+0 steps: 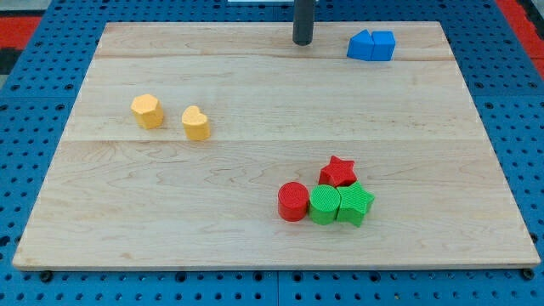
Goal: Separate the green star from red star
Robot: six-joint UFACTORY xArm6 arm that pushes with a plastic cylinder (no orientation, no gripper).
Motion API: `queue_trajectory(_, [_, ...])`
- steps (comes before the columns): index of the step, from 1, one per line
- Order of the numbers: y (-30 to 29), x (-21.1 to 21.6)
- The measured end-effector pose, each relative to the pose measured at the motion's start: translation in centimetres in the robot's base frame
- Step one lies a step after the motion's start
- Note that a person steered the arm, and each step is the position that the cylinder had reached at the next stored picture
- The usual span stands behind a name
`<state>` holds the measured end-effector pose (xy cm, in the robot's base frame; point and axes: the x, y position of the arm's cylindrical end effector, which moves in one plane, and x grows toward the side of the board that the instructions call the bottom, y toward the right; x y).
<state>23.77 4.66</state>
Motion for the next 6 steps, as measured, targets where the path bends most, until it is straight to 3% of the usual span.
queue_trajectory(3, [2.7, 16.7])
queue_trajectory(4, [7.1, 18.9])
queue_trajectory(5, [8.6, 24.1])
queue_trajectory(6, [5.6, 30.7])
